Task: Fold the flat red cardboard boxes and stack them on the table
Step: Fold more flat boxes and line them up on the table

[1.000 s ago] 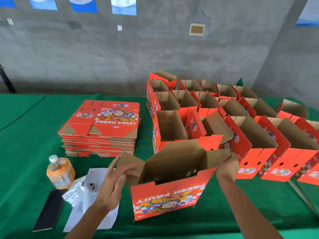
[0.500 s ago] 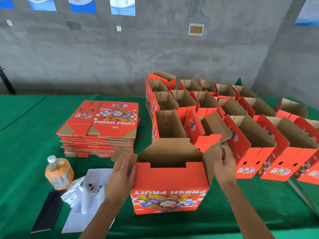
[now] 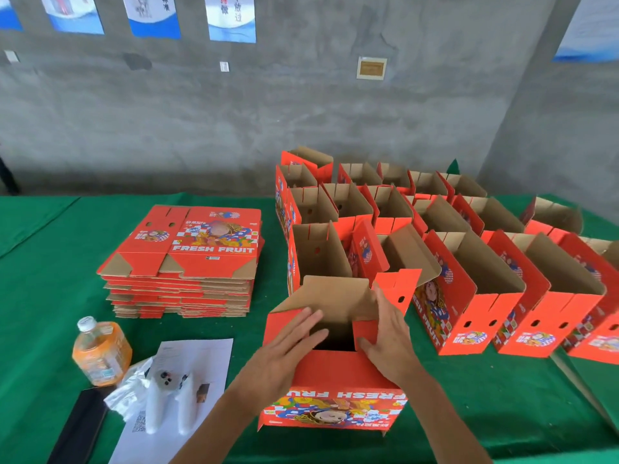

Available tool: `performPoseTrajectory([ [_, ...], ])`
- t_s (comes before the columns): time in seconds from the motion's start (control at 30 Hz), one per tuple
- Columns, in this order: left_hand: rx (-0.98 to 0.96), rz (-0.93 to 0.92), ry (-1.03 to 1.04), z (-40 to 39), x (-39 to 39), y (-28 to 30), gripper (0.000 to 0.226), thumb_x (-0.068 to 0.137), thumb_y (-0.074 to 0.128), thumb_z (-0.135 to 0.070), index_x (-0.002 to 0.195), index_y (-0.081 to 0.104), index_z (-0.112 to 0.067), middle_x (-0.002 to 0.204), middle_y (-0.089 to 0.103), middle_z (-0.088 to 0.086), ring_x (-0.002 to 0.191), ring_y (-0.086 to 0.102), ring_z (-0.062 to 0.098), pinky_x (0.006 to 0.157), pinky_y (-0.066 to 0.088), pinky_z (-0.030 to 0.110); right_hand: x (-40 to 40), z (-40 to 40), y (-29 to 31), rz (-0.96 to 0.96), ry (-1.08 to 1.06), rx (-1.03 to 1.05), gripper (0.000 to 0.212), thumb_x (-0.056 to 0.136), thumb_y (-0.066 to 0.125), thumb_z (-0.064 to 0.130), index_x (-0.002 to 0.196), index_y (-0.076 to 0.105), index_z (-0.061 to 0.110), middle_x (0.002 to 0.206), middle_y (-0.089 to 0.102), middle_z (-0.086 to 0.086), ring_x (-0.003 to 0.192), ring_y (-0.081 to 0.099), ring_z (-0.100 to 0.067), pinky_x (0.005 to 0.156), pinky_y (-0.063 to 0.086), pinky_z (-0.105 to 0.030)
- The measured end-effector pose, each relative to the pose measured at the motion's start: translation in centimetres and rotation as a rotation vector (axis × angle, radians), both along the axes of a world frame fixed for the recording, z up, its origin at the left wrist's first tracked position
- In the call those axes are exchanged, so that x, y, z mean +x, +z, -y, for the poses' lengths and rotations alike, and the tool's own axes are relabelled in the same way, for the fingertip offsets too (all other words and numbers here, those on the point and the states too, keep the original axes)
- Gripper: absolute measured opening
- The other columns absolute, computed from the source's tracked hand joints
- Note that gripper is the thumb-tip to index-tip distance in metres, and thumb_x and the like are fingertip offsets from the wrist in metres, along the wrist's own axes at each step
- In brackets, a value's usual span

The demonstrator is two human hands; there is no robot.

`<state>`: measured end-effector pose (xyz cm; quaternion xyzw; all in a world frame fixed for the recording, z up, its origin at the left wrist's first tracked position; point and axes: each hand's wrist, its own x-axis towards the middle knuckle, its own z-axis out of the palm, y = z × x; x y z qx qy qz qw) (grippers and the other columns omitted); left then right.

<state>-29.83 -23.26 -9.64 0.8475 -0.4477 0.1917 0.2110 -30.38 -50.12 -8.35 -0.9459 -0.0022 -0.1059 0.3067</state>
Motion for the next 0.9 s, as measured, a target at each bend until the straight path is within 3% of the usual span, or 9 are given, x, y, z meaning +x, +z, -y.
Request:
performPoseTrajectory([
  [0.13, -0.326, -0.373, -0.006, 0.1, -0.2, -1.1, 0.054, 0.109, 0.047, -0.023, 0.158, 0.027, -0.032, 0.166, 0.030, -0.013, 0.139, 0.053, 0.015, 0.108, 0.049, 0.025, 0.2, 0.9, -0.9, 0.047, 0.053, 0.024, 0.097, 0.093, 0.071, 0.016, 0.159, 0.009, 0.049, 0.160, 0.028, 0.021, 0.149, 0.023, -0.005, 0.125, 0.022, -0.035],
  [0.2, -0.712, -0.642, 0.141, 0.7, 0.0, -0.7, 0.046, 0.108, 0.040, -0.046, 0.152, 0.031, -0.037, 0.150, 0.046, -0.018, 0.126, 0.061, 0.013, 0.105, 0.053, 0.039, -0.3, 1.7, -1.2, 0.131, 0.086, 0.189, 0.075, 0.102, 0.058, 0.012, 0.147, 0.029, 0.064, 0.152, 0.034, 0.038, 0.143, 0.029, 0.011, 0.119, 0.023, -0.015],
  [0.27, -0.856, -0.749, 0.375, 1.2, 0.7, -0.5, 0.049, 0.101, 0.031, -0.069, 0.142, 0.035, -0.042, 0.140, 0.048, -0.027, 0.127, 0.056, 0.005, 0.111, 0.047, 0.049, -0.7, 2.0, -1.4, 0.149, 0.062, 0.370, 0.053, 0.107, 0.049, 0.012, 0.129, 0.056, 0.059, 0.139, 0.052, 0.036, 0.137, 0.042, 0.008, 0.114, 0.032, -0.016],
  [0.4, -0.369, -0.673, 0.548, 1.3, 2.3, -0.8, 0.078, 0.090, 0.033, -0.084, 0.151, 0.039, -0.036, 0.167, 0.025, -0.011, 0.155, 0.016, 0.015, 0.126, 0.021, 0.053, -0.6, 1.8, -1.9, 0.051, 0.073, 0.127, 0.006, 0.098, 0.067, 0.039, 0.103, 0.070, 0.037, 0.148, 0.051, 0.024, 0.148, 0.033, -0.005, 0.123, 0.024, -0.039],
  [0.47, -0.135, -0.683, 0.541, 1.3, 2.8, -0.9, 0.078, 0.090, 0.051, -0.078, 0.155, 0.031, -0.040, 0.168, 0.014, -0.015, 0.155, 0.015, 0.020, 0.123, 0.030, 0.053, -0.5, 1.7, -2.4, -0.051, 0.072, -0.011, 0.034, 0.095, 0.068, 0.051, 0.125, 0.061, 0.039, 0.157, 0.038, 0.020, 0.152, 0.023, -0.007, 0.126, 0.021, -0.043],
  [0.53, -0.023, -0.651, 0.614, 1.9, 3.0, -1.1, 0.085, 0.087, 0.062, -0.073, 0.156, 0.023, -0.042, 0.163, 0.015, -0.015, 0.144, 0.036, 0.026, 0.111, 0.046, 0.051, -0.3, 1.4, -2.3, -0.077, 0.028, -0.130, 0.060, 0.094, 0.065, 0.057, 0.145, 0.044, 0.035, 0.158, 0.034, 0.014, 0.151, 0.024, -0.010, 0.124, 0.025, -0.042],
  [0.63, 0.106, -0.558, 0.755, 3.2, 3.3, -0.8, 0.088, 0.084, 0.065, -0.074, 0.154, 0.023, -0.041, 0.153, 0.022, -0.007, 0.126, 0.051, 0.029, 0.096, 0.056, 0.045, 0.3, 0.3, -2.1, -0.055, -0.029, -0.308, 0.075, 0.091, 0.068, 0.058, 0.151, 0.034, 0.029, 0.152, 0.037, 0.007, 0.145, 0.030, -0.016, 0.118, 0.034, -0.039],
  [0.8, -0.033, -0.558, 0.787, 2.8, 3.6, -0.9, 0.061, 0.100, 0.023, -0.070, 0.147, 0.038, -0.035, 0.154, 0.031, -0.002, 0.127, 0.053, 0.030, 0.097, 0.054, 0.052, 1.1, 1.1, -0.9, -0.103, -0.240, 0.230, 0.069, 0.098, 0.047, 0.067, 0.147, 0.043, 0.019, 0.146, 0.045, 0.002, 0.135, 0.040, -0.016, 0.113, 0.037, -0.045],
  [0.9, -0.078, -0.566, 0.822, 2.9, 3.3, -1.1, 0.054, 0.103, 0.025, -0.065, 0.143, 0.041, -0.032, 0.158, 0.029, 0.000, 0.128, 0.055, 0.033, 0.099, 0.053, 0.055, 1.4, 2.5, -0.9, -0.420, -0.515, 0.603, 0.067, 0.105, 0.023, 0.063, 0.123, 0.058, 0.009, 0.122, 0.064, -0.016, 0.113, 0.060, -0.031, 0.104, 0.047, -0.046],
])
